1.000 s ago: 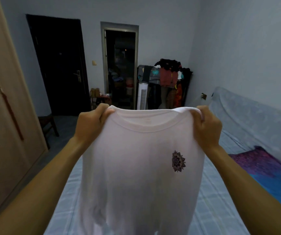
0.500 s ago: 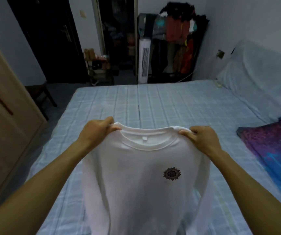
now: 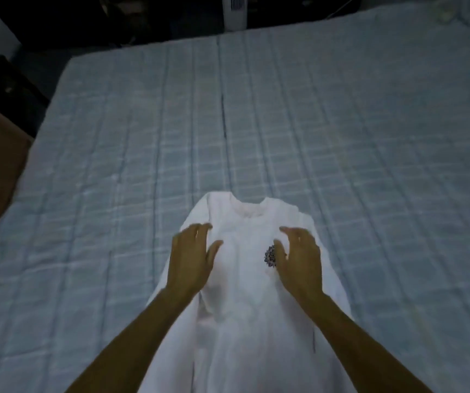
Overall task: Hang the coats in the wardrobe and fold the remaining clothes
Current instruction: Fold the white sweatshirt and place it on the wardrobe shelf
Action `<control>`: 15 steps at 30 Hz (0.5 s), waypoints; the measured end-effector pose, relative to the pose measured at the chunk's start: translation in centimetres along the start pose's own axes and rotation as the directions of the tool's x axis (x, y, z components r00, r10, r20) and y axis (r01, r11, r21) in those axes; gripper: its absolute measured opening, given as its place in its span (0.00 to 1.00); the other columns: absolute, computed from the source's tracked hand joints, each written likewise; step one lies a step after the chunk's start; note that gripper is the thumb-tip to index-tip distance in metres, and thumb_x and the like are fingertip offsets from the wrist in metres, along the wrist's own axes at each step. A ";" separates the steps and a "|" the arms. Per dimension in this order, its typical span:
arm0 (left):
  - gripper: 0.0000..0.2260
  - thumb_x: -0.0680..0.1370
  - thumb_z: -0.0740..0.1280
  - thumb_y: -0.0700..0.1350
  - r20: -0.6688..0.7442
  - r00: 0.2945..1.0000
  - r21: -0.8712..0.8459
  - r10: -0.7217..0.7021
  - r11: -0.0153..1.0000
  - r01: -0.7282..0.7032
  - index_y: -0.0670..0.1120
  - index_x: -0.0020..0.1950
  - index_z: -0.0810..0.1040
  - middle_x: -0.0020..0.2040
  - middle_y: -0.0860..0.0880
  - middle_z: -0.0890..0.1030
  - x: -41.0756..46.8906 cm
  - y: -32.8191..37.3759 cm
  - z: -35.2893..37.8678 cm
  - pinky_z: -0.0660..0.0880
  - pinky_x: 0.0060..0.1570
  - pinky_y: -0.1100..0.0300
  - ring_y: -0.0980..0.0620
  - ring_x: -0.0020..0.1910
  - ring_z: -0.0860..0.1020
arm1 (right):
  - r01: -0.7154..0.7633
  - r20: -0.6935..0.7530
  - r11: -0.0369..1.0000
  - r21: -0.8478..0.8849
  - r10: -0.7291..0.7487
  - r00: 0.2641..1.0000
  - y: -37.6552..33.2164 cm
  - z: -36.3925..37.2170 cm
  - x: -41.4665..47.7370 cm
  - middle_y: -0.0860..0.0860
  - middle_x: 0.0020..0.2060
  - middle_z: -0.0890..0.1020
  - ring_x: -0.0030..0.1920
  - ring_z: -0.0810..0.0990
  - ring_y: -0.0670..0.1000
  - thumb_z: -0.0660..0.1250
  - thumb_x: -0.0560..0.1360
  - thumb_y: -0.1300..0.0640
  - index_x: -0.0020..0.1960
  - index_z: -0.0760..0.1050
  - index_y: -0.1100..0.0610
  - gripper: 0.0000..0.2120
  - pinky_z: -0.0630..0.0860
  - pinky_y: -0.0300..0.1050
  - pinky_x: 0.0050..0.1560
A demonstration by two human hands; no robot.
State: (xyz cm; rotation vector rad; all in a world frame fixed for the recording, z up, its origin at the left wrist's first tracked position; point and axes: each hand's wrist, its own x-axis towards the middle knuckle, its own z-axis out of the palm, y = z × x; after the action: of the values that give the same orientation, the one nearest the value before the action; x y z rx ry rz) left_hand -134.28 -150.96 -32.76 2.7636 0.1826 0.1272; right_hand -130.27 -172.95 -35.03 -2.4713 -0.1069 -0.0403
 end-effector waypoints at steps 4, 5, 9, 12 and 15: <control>0.34 0.74 0.48 0.65 0.224 0.923 0.039 -0.314 0.949 0.313 0.43 0.70 0.67 0.69 0.41 0.70 -6.5 -4.8 7.6 0.61 0.67 0.44 0.41 0.68 0.67 | 0.028 0.183 0.994 -0.104 -0.008 0.983 5.3 5.6 -5.1 0.56 0.63 0.76 0.64 0.73 0.57 0.56 0.76 0.45 0.63 0.74 0.56 0.22 0.65 0.48 0.65; 0.36 0.73 0.49 0.66 0.238 0.898 0.061 -0.369 0.929 0.365 0.44 0.72 0.65 0.71 0.40 0.66 -7.3 -5.8 8.9 0.59 0.68 0.43 0.41 0.71 0.64 | 0.044 0.237 0.990 -0.133 -0.011 0.972 6.3 7.0 -5.8 0.57 0.66 0.72 0.68 0.69 0.59 0.54 0.76 0.42 0.66 0.72 0.56 0.26 0.64 0.52 0.66; 0.37 0.73 0.56 0.65 0.254 0.850 0.117 -0.462 0.887 0.447 0.44 0.76 0.57 0.75 0.38 0.57 -7.0 -8.2 12.7 0.56 0.68 0.40 0.38 0.73 0.57 | 0.058 0.437 0.970 -0.235 0.052 0.898 8.3 12.0 -7.8 0.57 0.76 0.47 0.76 0.42 0.56 0.45 0.73 0.30 0.77 0.52 0.47 0.37 0.41 0.54 0.73; 0.27 0.76 0.64 0.51 0.168 0.861 0.141 -0.479 0.876 0.460 0.41 0.72 0.62 0.66 0.35 0.67 -4.7 -9.2 13.8 0.66 0.58 0.41 0.35 0.62 0.67 | 0.055 0.394 0.941 -0.335 0.087 0.915 8.4 14.5 -8.8 0.61 0.76 0.52 0.75 0.46 0.59 0.50 0.73 0.31 0.76 0.54 0.47 0.36 0.40 0.57 0.71; 0.14 0.79 0.58 0.40 0.098 0.908 0.029 -0.407 0.913 0.406 0.39 0.64 0.71 0.55 0.35 0.74 -3.2 -11.2 12.7 0.70 0.51 0.46 0.37 0.53 0.73 | 0.055 0.296 0.918 -0.393 0.069 0.953 7.5 15.3 -9.1 0.63 0.75 0.55 0.75 0.49 0.61 0.57 0.74 0.39 0.74 0.59 0.51 0.32 0.43 0.61 0.72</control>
State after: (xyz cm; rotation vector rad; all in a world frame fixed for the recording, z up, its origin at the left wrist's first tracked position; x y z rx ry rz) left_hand -137.23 -145.61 -48.88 2.6629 0.7261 -0.1246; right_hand -138.66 -169.92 -52.14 -2.8690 -0.2433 0.3599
